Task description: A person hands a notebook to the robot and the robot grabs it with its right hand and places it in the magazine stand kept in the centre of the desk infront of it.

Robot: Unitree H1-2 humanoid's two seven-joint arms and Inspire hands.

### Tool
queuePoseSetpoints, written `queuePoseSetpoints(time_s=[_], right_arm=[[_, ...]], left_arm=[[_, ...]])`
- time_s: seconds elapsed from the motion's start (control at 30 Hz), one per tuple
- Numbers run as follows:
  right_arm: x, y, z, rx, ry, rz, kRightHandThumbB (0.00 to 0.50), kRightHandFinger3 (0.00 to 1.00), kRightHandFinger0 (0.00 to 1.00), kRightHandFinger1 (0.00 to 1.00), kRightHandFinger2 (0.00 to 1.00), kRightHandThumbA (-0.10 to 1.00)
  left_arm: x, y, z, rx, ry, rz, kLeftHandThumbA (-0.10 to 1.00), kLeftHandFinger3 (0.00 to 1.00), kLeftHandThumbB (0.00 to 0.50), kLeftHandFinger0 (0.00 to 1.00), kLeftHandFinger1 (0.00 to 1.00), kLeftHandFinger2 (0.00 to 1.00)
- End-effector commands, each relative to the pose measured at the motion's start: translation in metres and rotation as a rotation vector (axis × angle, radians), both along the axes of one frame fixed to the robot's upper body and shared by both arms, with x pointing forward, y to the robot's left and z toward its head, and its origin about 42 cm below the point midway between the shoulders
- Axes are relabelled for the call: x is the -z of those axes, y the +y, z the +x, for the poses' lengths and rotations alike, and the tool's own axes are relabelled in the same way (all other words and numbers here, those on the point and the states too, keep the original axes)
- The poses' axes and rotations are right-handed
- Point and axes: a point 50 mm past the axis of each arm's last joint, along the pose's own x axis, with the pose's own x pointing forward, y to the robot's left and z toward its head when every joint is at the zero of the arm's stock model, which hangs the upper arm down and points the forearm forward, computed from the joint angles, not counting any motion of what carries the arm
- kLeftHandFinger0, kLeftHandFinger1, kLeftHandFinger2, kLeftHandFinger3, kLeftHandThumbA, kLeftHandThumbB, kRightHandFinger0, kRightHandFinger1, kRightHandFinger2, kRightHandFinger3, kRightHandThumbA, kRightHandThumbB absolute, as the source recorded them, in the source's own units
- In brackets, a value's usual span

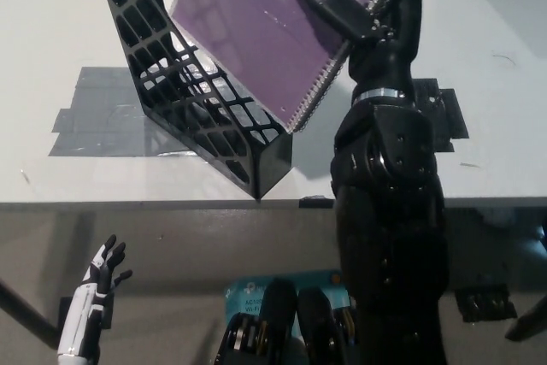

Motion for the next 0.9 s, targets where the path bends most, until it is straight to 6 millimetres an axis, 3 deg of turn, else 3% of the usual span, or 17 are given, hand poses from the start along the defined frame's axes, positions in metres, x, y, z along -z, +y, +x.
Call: queuePoseSetpoints(time_s=[0.0,0.13,0.53,0.83,0.87], right_arm=[[-0.051,0.035,-0.009,-0.049,-0.205,0.07,0.0,0.0,0.0,0.0,0.0,0.39],[-0.049,0.04,-0.005,-0.06,-0.19,0.057,0.0,0.0,0.0,0.0,0.0,0.43],[-0.052,0.062,0.005,-0.048,-0.217,0.038,0.0,0.0,0.0,0.0,0.0,0.39],[-0.057,0.076,0.014,-0.035,-0.209,0.031,0.0,0.07,0.0,0.0,0.01,0.39],[-0.057,0.078,0.015,-0.032,-0.213,0.03,0.0,0.03,0.0,0.0,0.01,0.38]], left_arm=[[-0.014,0.006,0.007,0.018,-0.07,0.022,1.0,1.0,0.489,0.91,1.0,1.0],[-0.014,0.006,0.008,0.025,-0.065,0.008,1.0,1.0,0.498,0.92,1.0,1.0],[-0.016,0.005,0.008,0.038,-0.064,0.005,1.0,1.0,0.499,0.93,1.0,1.0],[-0.017,0.0,0.01,0.046,-0.091,0.038,1.0,1.0,0.487,0.92,1.0,1.0],[-0.018,0.0,0.01,0.047,-0.092,0.039,1.0,1.0,0.486,0.92,1.0,1.0]])
